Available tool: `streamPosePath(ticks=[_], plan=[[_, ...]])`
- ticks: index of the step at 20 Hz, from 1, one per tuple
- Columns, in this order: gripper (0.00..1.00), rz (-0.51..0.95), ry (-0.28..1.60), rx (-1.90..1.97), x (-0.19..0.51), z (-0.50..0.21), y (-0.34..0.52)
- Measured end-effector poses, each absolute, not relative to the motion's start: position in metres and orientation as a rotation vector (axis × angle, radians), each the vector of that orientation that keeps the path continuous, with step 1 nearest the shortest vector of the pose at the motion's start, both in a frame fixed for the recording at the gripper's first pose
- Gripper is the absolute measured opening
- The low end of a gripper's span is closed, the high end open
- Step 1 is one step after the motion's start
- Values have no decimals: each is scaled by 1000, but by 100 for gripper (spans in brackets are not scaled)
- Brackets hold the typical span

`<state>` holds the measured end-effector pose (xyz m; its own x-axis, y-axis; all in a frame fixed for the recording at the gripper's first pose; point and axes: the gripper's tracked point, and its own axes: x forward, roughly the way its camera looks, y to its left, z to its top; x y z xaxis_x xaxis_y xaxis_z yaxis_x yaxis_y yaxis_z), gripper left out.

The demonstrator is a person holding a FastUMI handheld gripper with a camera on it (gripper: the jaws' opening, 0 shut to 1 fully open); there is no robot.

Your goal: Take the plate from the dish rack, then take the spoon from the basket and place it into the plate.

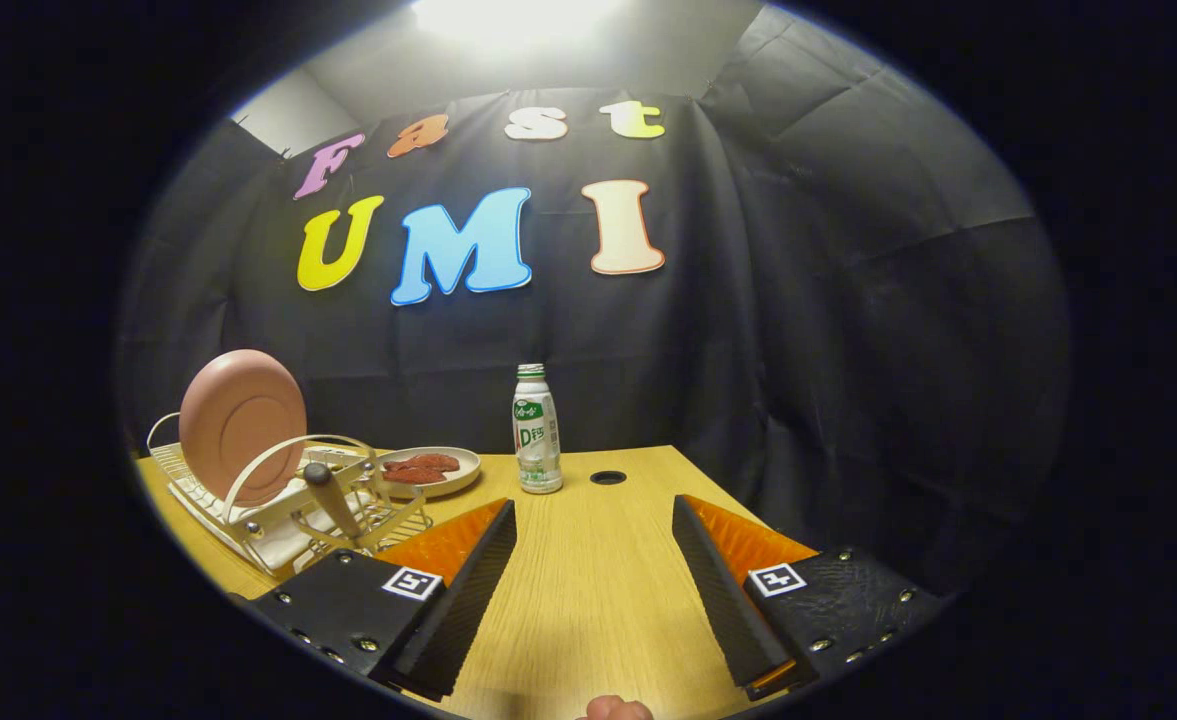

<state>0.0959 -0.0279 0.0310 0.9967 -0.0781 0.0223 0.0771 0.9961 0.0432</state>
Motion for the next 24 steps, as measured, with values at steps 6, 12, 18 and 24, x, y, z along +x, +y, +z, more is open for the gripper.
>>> streamPosePath(ticks=[6,12,18,24], plan=[[96,-101,-51,0,78,100,-34],[96,-98,-46,-26,46,181,1],[96,-82,-5,-25,25,231,70],[96,-74,6,-37,25,258,125]])
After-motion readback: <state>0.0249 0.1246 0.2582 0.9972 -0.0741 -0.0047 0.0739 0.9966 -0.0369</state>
